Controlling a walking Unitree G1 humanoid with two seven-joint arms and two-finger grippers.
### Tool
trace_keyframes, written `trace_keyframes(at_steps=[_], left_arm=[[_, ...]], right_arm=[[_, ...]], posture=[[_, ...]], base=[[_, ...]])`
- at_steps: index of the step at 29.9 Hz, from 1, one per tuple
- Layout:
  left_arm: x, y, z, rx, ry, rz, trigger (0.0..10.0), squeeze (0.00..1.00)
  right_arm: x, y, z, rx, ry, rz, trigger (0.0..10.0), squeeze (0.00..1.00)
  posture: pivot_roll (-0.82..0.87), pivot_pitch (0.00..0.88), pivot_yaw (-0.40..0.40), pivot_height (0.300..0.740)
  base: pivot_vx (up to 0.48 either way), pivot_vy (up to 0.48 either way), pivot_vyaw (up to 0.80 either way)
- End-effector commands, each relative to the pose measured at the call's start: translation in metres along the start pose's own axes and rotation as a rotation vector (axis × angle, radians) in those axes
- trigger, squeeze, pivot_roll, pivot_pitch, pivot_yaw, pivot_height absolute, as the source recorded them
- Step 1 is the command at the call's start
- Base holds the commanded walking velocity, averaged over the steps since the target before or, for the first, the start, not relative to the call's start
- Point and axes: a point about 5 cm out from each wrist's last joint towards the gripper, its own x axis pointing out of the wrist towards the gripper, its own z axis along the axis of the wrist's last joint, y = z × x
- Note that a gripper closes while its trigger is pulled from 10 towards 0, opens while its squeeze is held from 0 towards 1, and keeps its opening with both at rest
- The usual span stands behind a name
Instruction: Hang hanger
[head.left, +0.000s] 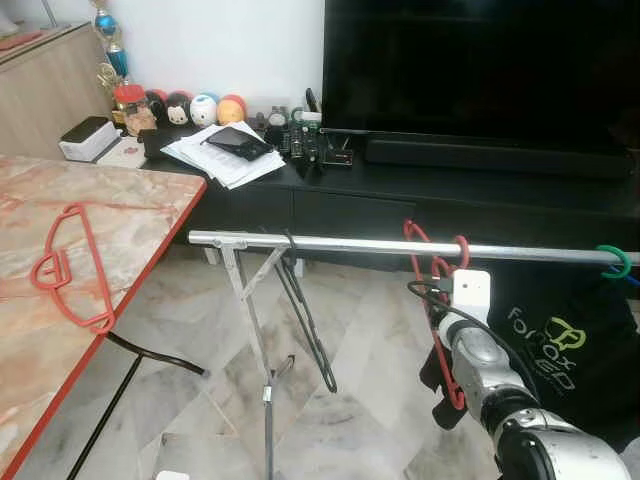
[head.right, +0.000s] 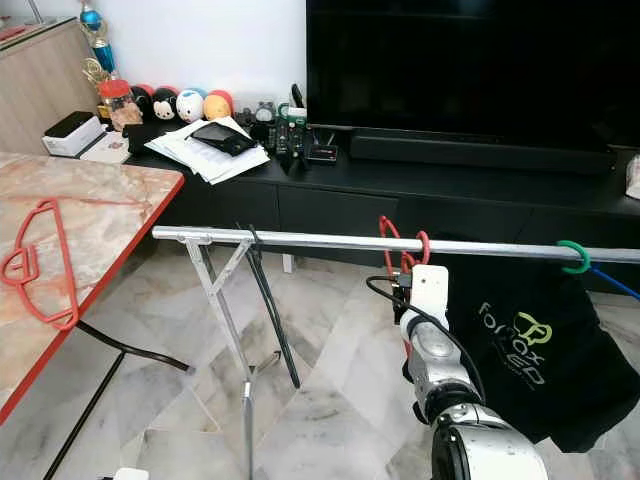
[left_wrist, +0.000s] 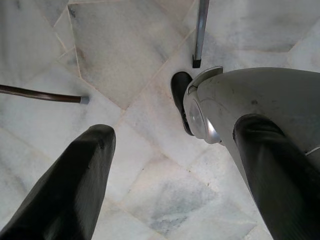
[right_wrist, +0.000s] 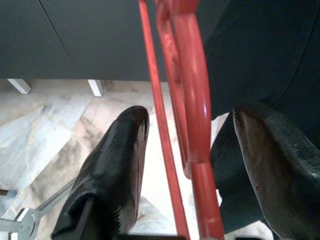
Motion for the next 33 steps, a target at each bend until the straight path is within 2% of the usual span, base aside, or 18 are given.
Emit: trace_keyframes(at_steps=[1,6,10,12,13,14,16,22,24,26,28,33], left_arm=[[0.001,-0.011,-0.005,0.007,0.039,-0.029,10.0,0.0],[0.006,-0.017,0.014,0.009,0.018,-0.034,10.0,0.0],[0.008,-0.022,0.02,0.01,0.011,-0.039,10.0,0.0],[0.01,-0.031,0.024,0.01,0.006,-0.047,10.0,0.0],[0.011,-0.041,0.025,0.012,0.004,-0.057,10.0,0.0],[0.011,-0.041,0.025,0.012,0.004,-0.057,10.0,0.0],[0.012,-0.053,0.027,0.011,0.001,-0.067,10.0,0.0],[0.013,-0.066,0.034,0.012,-0.004,-0.076,10.0,0.0],[0.014,-0.067,0.036,0.013,-0.005,-0.075,10.0,0.0],[0.013,-0.057,0.03,0.012,0.003,-0.063,10.0,0.0],[0.012,-0.053,0.028,0.012,0.004,-0.058,10.0,0.0],[0.012,-0.051,0.027,0.009,0.0,-0.048,10.0,0.0]], right_arm=[[0.0,0.0,0.006,0.012,-0.046,0.001,10.0,1.0],[-0.001,0.0,0.011,0.034,-0.105,0.018,10.0,1.0],[-0.001,0.0,0.011,0.038,-0.12,0.024,10.0,1.0],[-0.002,0.001,0.012,0.041,-0.135,0.027,10.0,1.0],[-0.003,0.001,0.012,0.036,-0.157,0.031,10.0,1.0],[-0.003,0.001,0.012,0.036,-0.157,0.031,10.0,1.0],[-0.006,-0.001,0.011,0.034,-0.201,0.026,10.0,1.0],[-0.016,-0.004,0.002,0.013,-0.268,0.02,10.0,1.0],[-0.019,-0.005,-0.001,0.01,-0.288,0.012,10.0,1.0],[-0.025,-0.007,-0.002,-0.007,-0.333,0.005,10.0,1.0],[-0.03,-0.008,-0.001,-0.026,-0.37,0.003,10.0,1.0],[-0.041,-0.013,0.0,-0.051,-0.434,-0.009,10.0,1.0]], posture=[[0.02,0.0,-0.008,0.74],[0.01,0.0,-0.009,0.74],[0.02,0.0,-0.011,0.74],[0.02,0.0,-0.011,0.74],[0.02,0.0,-0.011,0.74],[0.02,0.0,-0.011,0.74],[0.01,0.0,-0.015,0.74],[0.01,0.0,-0.015,0.74],[0.01,0.0,-0.015,0.74],[0.01,0.0,-0.016,0.74],[0.01,0.0,-0.015,0.74],[0.0,0.0,-0.013,0.74]], base=[[0.0,0.0,0.0],[0.0,0.0,0.0],[0.0,0.0,0.0],[0.0,0.0,0.0],[0.0,0.0,0.0],[0.0,0.0,0.0],[0.0,0.0,0.0],[0.0,0.0,0.0],[0.0,0.0,0.0],[0.0,0.0,0.0],[0.0,0.0,0.0],[0.0,0.0,0.0]])
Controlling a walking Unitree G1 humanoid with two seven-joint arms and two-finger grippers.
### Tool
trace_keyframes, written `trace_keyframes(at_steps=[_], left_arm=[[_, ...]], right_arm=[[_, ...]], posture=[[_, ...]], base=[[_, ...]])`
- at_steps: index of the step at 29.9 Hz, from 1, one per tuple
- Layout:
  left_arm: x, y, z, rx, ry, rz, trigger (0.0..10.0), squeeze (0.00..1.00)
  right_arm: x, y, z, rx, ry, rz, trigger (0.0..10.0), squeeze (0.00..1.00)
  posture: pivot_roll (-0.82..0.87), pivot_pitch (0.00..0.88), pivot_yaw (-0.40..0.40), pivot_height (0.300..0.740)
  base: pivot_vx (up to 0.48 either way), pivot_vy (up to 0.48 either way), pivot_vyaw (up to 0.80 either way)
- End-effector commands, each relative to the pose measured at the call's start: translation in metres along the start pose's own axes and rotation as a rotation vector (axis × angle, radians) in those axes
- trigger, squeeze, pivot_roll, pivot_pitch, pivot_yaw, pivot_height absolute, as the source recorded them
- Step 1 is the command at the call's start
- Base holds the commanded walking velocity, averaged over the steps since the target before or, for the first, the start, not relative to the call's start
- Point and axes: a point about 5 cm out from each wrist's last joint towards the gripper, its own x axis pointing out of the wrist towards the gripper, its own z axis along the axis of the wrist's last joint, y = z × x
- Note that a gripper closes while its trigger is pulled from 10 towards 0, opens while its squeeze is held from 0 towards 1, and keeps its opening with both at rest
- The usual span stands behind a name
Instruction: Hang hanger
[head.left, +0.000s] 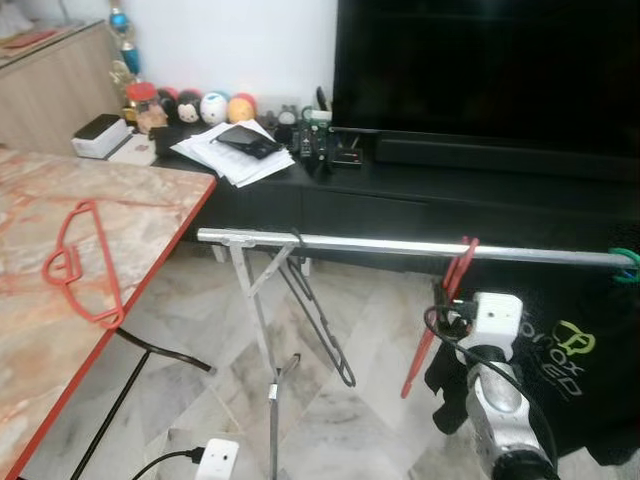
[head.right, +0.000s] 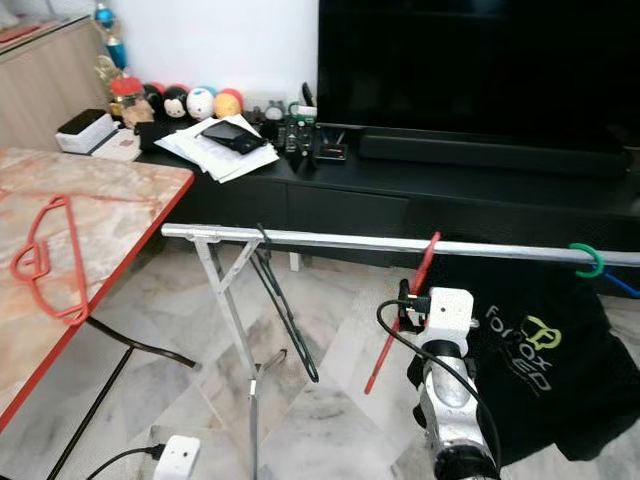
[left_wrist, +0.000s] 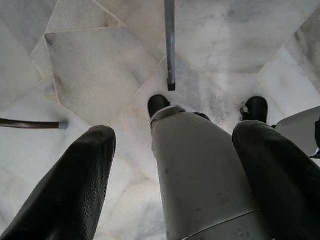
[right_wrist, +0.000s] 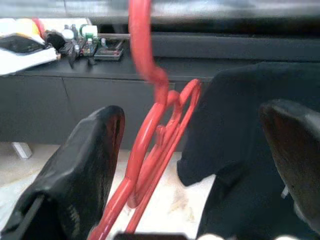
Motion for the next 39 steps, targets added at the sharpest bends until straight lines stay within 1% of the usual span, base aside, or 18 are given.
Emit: trace_keyframes(at_steps=[1,8,12,13,14,15,22,23,24,25,26,29,32,33,35,37,38,39], left_arm=[[-0.002,-0.001,-0.015,0.004,0.05,0.0,10.0,0.0],[-0.002,0.0,-0.015,0.008,0.048,0.0,10.0,0.0],[-0.003,0.005,-0.02,0.04,0.071,0.028,10.0,0.0],[-0.004,0.009,-0.023,0.043,0.078,0.051,10.0,0.0],[-0.005,0.012,-0.024,0.05,0.082,0.065,10.0,0.0],[-0.005,0.014,-0.025,0.049,0.083,0.078,10.0,0.0],[-0.009,0.03,-0.033,0.04,0.094,0.173,10.0,0.0],[-0.013,0.037,-0.041,0.036,0.102,0.183,10.0,0.0],[-0.02,0.05,-0.055,-0.005,0.104,0.211,10.0,0.0],[-0.022,0.053,-0.058,-0.026,0.1,0.221,10.0,0.0],[-0.022,0.055,-0.059,-0.038,0.097,0.227,10.0,0.0],[-0.023,0.057,-0.057,-0.14,0.052,0.237,10.0,0.0],[-0.022,0.057,-0.051,-0.161,0.008,0.228,10.0,0.0],[-0.021,0.055,-0.046,-0.149,-0.018,0.22,10.0,0.0],[-0.019,0.053,-0.04,-0.155,-0.038,0.218,10.0,0.0],[-0.017,0.05,-0.033,-0.151,-0.05,0.209,10.0,0.0],[-0.017,0.05,-0.033,-0.151,-0.05,0.209,10.0,0.0],[-0.016,0.049,-0.031,-0.148,-0.055,0.203,10.0,0.0]], right_arm=[[-0.002,0.003,0.006,-0.008,-0.039,0.015,10.0,1.0],[-0.012,0.004,0.004,-0.017,-0.036,0.023,10.0,1.0],[-0.018,0.007,-0.003,-0.025,0.015,0.041,10.0,1.0],[-0.019,0.007,-0.006,-0.034,0.036,0.039,10.0,0.84],[-0.02,0.007,-0.008,-0.032,0.042,0.038,10.0,0.14],[-0.02,0.006,-0.009,-0.034,0.05,0.036,10.0,0.0],[-0.029,0.0,-0.023,-0.043,0.131,0.001,10.0,0.0],[-0.03,-0.002,-0.025,-0.041,0.141,-0.005,10.0,0.0],[-0.033,-0.006,-0.03,-0.043,0.17,-0.024,10.0,0.0],[-0.034,-0.007,-0.032,-0.046,0.181,-0.031,10.0,0.0],[-0.034,-0.008,-0.033,-0.048,0.187,-0.035,10.0,0.0],[-0.038,-0.013,-0.041,-0.039,0.228,-0.06,10.0,0.0],[-0.043,-0.019,-0.05,-0.032,0.286,-0.093,10.0,0.0],[-0.05,-0.023,-0.063,-0.037,0.372,-0.114,10.0,0.0],[-0.059,-0.028,-0.078,-0.038,0.469,-0.138,10.0,0.0],[-0.076,-0.031,-0.099,-0.014,0.612,-0.152,10.0,0.0],[-0.076,-0.031,-0.099,-0.014,0.612,-0.152,10.0,0.0],[-0.083,-0.034,-0.104,-0.02,0.653,-0.172,10.0,0.0]], posture=[[0.0,0.0,-0.013,0.74],[0.0,0.0,-0.013,0.74],[0.01,0.0,-0.016,0.74],[0.01,0.0,-0.016,0.74],[0.01,0.0,-0.019,0.74],[0.01,0.0,-0.019,0.74],[0.02,0.0,-0.027,0.74],[0.01,0.0,-0.027,0.74],[0.01,0.0,-0.028,0.74],[0.01,0.0,-0.029,0.74],[0.01,0.0,-0.029,0.74],[0.01,0.0,-0.031,0.74],[0.01,0.0,-0.032,0.74],[0.0,0.0,-0.032,0.74],[0.0,0.0,-0.032,0.74],[0.0,0.0,-0.03,0.74],[0.0,0.0,-0.03,0.74],[0.01,0.0,-0.031,0.74]], base=[[0.0,0.0,0.0],[0.0,0.0,0.0],[0.0,0.0,0.0],[0.0,0.0,0.0],[0.0,0.0,0.0],[0.0,0.0,0.0],[0.0,0.0,0.0],[0.0,0.0,0.0],[0.0,0.0,0.0],[0.0,0.0,0.0],[0.0,0.0,0.0],[0.0,0.0,0.0],[0.0,0.0,0.0],[0.0,0.0,0.0],[0.0,0.0,0.0],[0.0,0.0,0.0],[0.0,0.0,0.0],[0.0,0.0,0.0]])
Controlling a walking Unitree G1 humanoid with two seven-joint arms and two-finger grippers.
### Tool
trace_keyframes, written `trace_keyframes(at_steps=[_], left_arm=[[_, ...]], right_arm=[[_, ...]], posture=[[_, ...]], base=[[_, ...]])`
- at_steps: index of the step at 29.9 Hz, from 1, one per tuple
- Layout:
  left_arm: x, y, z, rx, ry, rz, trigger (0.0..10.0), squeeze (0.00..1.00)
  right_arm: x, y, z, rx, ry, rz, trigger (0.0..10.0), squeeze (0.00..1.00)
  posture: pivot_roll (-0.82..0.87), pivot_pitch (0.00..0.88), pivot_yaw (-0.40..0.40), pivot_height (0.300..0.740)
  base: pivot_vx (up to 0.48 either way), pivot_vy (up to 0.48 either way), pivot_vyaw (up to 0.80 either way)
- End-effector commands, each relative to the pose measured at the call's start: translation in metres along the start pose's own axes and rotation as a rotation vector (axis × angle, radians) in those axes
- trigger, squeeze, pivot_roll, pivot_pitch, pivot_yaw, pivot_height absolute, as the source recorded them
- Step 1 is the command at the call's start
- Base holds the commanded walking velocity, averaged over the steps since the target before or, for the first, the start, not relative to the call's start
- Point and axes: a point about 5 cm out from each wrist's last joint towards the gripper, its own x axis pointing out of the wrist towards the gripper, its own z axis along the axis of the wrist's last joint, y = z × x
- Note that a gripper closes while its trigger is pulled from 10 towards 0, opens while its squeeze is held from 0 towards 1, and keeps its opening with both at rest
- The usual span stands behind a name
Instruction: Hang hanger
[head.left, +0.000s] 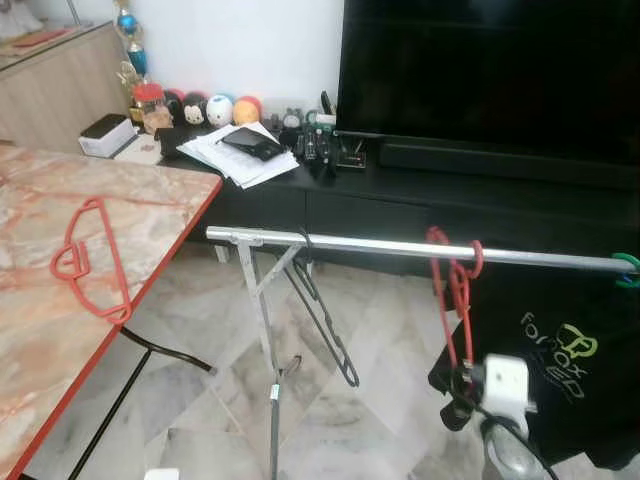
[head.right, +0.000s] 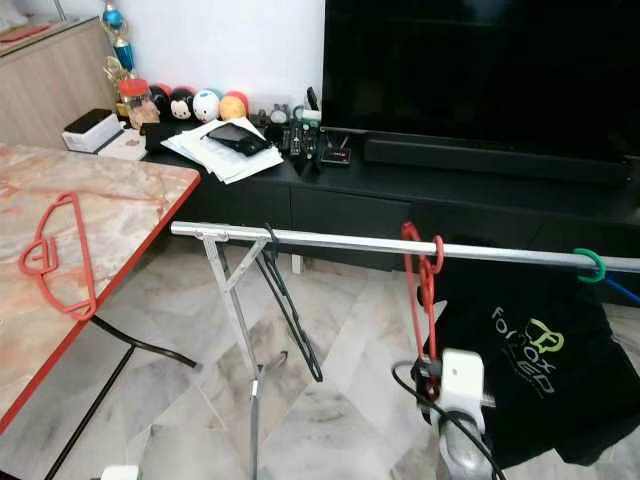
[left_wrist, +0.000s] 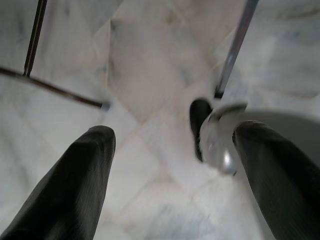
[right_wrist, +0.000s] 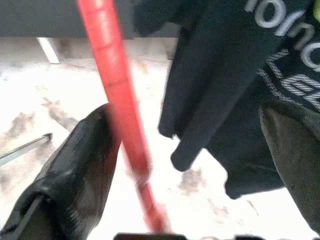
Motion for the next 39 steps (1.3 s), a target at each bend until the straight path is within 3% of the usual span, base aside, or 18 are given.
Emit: trace_keyframes(at_steps=[1,5,10,14,17,19,26,30,33,39], left_arm=[[0.0,-0.003,0.001,-0.006,-0.008,-0.01,10.0,0.0],[0.0,-0.004,0.003,0.0,-0.019,-0.024,10.0,0.0],[0.0,-0.005,0.001,-0.001,-0.018,-0.028,10.0,0.0],[0.0,-0.006,0.0,0.003,-0.017,-0.033,10.0,0.0],[0.0,-0.008,-0.001,0.012,-0.014,-0.046,10.0,0.0],[0.0,-0.008,0.0,0.015,-0.016,-0.047,10.0,0.0],[0.0,-0.005,-0.001,0.024,0.0,-0.043,10.0,0.0],[0.0,-0.005,0.0,0.024,-0.002,-0.043,10.0,0.0],[0.0,-0.004,0.001,0.027,-0.002,-0.042,10.0,0.0],[0.001,-0.003,0.002,0.035,-0.003,-0.042,10.0,0.0]], right_arm=[[-0.009,-0.007,-0.029,0.009,0.139,-0.032,10.0,0.0],[-0.01,-0.007,-0.033,0.032,0.142,-0.035,10.0,0.0],[-0.008,0.003,-0.02,0.048,0.034,0.046,10.0,0.0],[-0.008,0.005,-0.019,0.048,0.024,0.059,10.0,0.0],[-0.01,0.004,-0.028,0.043,0.079,0.061,10.0,0.0],[-0.014,0.009,-0.043,-0.002,0.198,0.115,10.0,0.0],[-0.033,0.022,-0.079,-0.113,0.42,0.254,10.0,0.0],[-0.037,0.021,-0.086,-0.163,0.472,0.268,10.0,0.0],[-0.038,0.019,-0.088,-0.11,0.489,0.227,10.0,0.0],[-0.035,0.026,-0.084,-0.113,0.481,0.246,10.0,0.0]], posture=[[0.01,0.0,-0.03,0.74],[0.01,0.0,-0.029,0.74],[0.01,0.0,-0.027,0.74],[0.0,0.0,-0.025,0.74],[0.0,0.0,-0.025,0.74],[0.0,0.0,-0.024,0.74],[-0.01,0.0,-0.017,0.74],[0.0,0.0,-0.016,0.74],[-0.01,0.0,-0.011,0.74],[-0.01,0.0,-0.008,0.74]], base=[[0.0,0.0,0.0],[0.0,0.0,0.0],[0.0,0.0,0.0],[0.0,0.0,0.0],[0.0,0.0,0.0],[0.0,0.0,0.0],[0.0,0.0,0.0],[0.0,0.0,0.0],[0.0,0.0,0.0],[0.0,0.0,0.0]])
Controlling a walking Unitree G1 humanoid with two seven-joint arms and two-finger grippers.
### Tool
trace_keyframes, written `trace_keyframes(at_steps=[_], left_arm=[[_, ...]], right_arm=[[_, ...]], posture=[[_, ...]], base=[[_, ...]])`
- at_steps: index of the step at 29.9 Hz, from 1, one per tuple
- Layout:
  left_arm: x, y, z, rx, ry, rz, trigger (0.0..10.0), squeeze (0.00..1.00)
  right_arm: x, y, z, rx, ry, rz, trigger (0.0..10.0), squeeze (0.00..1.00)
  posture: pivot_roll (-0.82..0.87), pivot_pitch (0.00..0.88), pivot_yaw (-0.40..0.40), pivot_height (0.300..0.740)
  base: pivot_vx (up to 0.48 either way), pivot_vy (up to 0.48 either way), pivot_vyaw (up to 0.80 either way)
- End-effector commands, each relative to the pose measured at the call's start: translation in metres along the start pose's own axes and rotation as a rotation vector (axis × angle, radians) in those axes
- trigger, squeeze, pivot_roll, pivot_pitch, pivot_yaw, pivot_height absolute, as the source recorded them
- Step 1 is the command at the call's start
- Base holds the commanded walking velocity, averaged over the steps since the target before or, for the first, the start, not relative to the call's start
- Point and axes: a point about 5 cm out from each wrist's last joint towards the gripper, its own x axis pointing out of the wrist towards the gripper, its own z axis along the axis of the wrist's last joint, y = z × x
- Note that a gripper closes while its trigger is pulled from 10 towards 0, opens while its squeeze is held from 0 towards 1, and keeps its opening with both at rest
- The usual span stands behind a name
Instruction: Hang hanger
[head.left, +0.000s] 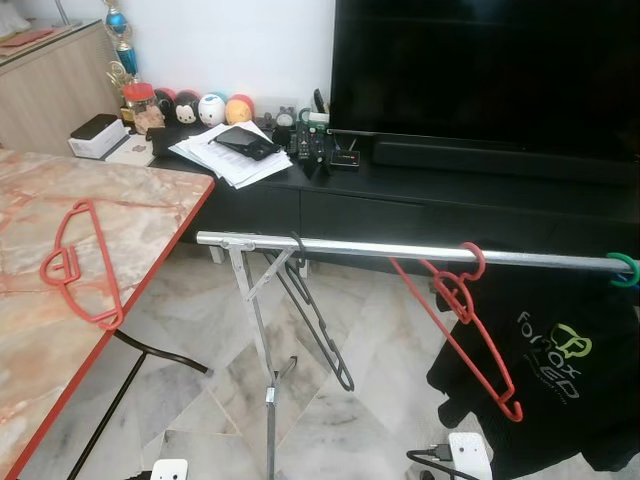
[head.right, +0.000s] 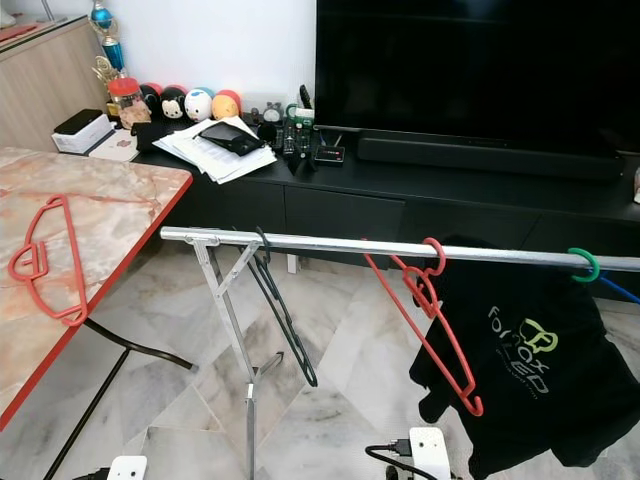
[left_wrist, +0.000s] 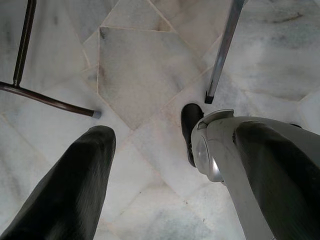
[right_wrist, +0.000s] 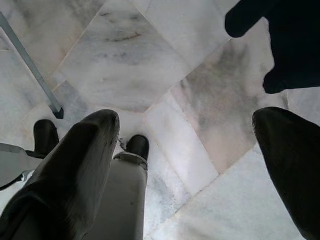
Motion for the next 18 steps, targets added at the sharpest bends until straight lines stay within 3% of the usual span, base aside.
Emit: trace_keyframes(at_steps=[1,7,18], left_arm=[[0.0,0.002,-0.0008,0.02,0.015,-0.006,10.0,0.0],[0.0002,0.0,-0.0008,0.013,0.016,-0.009,10.0,0.0],[0.0,-0.0005,-0.0018,0.012,0.019,-0.011,10.0,0.0]], right_arm=[[0.0011,0.0029,0.0035,0.018,0.003,0.0,10.0,0.0],[0.0014,0.004,0.0041,0.035,0.002,-0.007,10.0,0.0],[0.0009,0.0007,0.0043,0.041,-0.011,-0.019,10.0,0.0]], posture=[[-0.01,0.0,-0.009,0.74],[-0.01,0.0,-0.009,0.74],[-0.01,0.0,-0.003,0.74]], base=[[0.0,0.0,0.0],[0.0,0.0,0.0],[-0.28,0.0,0.0]])
